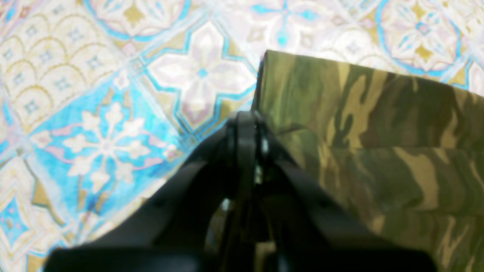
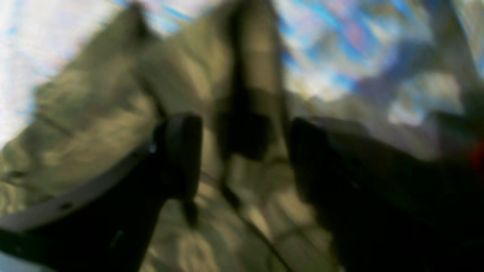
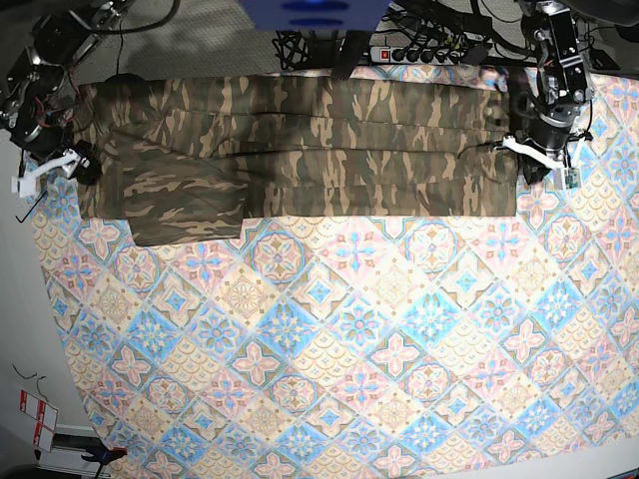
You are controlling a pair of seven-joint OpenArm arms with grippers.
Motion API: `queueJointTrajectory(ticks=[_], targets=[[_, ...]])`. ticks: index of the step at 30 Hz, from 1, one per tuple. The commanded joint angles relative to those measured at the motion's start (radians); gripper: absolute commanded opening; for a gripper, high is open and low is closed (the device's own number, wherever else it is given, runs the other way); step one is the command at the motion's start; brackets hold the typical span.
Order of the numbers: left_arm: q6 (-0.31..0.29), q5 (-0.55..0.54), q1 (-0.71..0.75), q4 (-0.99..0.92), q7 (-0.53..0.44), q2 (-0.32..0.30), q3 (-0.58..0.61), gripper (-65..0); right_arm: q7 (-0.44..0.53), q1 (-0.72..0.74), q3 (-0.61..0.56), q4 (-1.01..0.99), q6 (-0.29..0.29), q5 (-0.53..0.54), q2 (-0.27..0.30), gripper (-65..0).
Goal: Fold the T-shirt properly
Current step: 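Release the strip end with the right gripper and lift it away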
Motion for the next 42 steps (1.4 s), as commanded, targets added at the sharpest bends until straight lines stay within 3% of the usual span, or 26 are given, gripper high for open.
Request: queueJointTrajectory(ticks=[1,10,19,22,25,26,42], targets=[[-0.002,-0.007,-0.001,0.006,-0.022,-0.012,-0.005,-65.0,0.017,0.013,0.001,0.014,0.014,0.024,0.022,-29.0],[-0.002,-0.007,-0.001,0.000,-0.022,-0.012,-0.005,-65.0,0.017,0.015,-0.056,0.014,0.014,0.023,0.022,-35.0],[-0.002,-0.007,0.001,0.000,-0.022,-0.012,-0.005,-65.0,0.018,0.015,-0.082,0.013,0.014,0.021,0.006,-37.1],[-0.002,-0.007,0.002,0.000,-0.022,-0.012,-0.005,-65.0,0.018,0.029,-0.084,0.013,0.014,0.001,0.005,-48.0],[-0.002,-0.007,0.002,0.000,-0.022,-0.010,-0.005,-65.0,0.018,0.073,-0.082,-0.018,0.014,-0.096,0.003,-62.7],[-0.002,-0.007,0.002,0.000,-0.022,-0.008,-0.005,-65.0,0.018,0.085,-0.082,-0.043,0.014,-0.116,0.002,-65.0],[-0.002,-0.007,-0.004,-0.049,-0.030,-0.012,-0.010,-65.0,0.041,0.157,-0.151,-0.101,0.014,-0.128,0.002,-65.0]])
